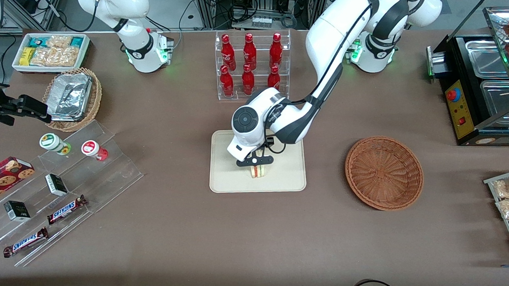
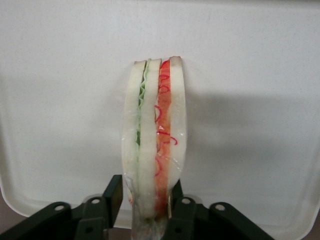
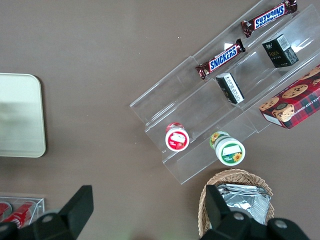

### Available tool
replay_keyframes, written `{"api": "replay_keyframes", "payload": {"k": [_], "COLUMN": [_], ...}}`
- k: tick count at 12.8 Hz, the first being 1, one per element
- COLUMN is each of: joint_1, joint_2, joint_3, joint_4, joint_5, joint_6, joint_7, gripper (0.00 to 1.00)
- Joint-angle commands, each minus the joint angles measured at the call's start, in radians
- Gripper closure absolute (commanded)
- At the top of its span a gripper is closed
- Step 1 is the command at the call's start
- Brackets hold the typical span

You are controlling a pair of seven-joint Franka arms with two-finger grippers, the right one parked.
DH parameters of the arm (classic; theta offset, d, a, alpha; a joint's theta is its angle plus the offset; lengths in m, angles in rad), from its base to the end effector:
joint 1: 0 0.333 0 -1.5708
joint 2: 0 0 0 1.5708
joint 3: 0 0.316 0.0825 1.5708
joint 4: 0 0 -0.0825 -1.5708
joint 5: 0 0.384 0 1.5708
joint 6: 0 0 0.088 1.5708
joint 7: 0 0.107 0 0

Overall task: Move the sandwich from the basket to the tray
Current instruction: 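Lower the sandwich onto the tray and open the left gripper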

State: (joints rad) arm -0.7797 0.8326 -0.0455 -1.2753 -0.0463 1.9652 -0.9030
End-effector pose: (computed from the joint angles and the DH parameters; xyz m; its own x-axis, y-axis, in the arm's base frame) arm 0.5011 -0.5355 0.2412 0.9826 0.1145 -0.1459 0.1058 -0.9922 -0.0665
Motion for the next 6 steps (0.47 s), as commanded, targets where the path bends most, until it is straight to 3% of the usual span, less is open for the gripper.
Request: {"api": "replay_keyframes", "payload": {"k": [1,6], "joint_1": [-0.01,0.01], "joint_2": [-0.003,-0.098], "joint_3": [0.016,0.016], "joint_4": [0.036,0.042], "joint_5": [-0.003,-0.006], "joint_6": [-0.017,-0.074], "joint_7": [-0.011,-0.004], "gripper": [0.0,0.0]}}
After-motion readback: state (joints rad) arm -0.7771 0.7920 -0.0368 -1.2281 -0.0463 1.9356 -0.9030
